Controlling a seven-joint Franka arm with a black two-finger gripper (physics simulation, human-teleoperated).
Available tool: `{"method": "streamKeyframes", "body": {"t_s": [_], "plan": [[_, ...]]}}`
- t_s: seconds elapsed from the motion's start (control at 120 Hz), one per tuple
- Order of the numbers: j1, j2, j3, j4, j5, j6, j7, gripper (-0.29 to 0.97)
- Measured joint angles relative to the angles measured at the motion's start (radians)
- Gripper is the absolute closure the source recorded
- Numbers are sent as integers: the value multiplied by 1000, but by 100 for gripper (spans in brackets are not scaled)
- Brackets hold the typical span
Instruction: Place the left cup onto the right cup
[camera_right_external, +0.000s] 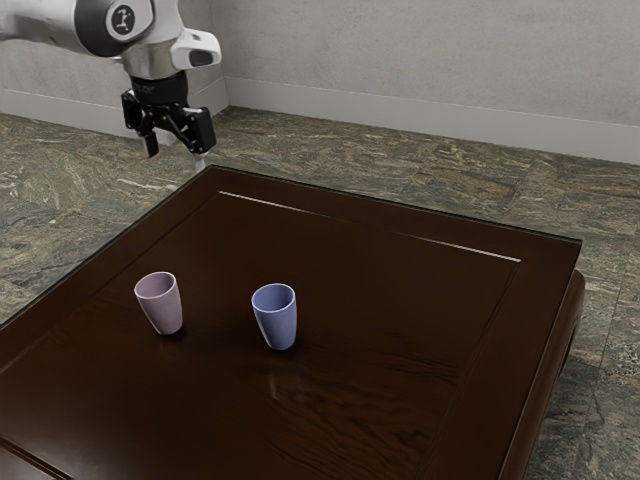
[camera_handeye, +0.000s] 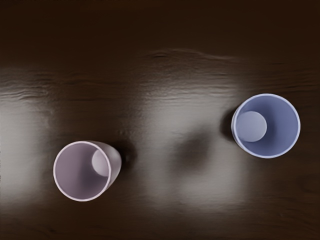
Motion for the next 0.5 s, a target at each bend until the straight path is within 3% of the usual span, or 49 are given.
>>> {"method": "streamKeyframes", "body": {"t_s": [0.15,0.5], "plan": [[1,-1,-6,-7,3,5,4,0],[-3,-35,-11,-173,-4,98,-16,0]]}}
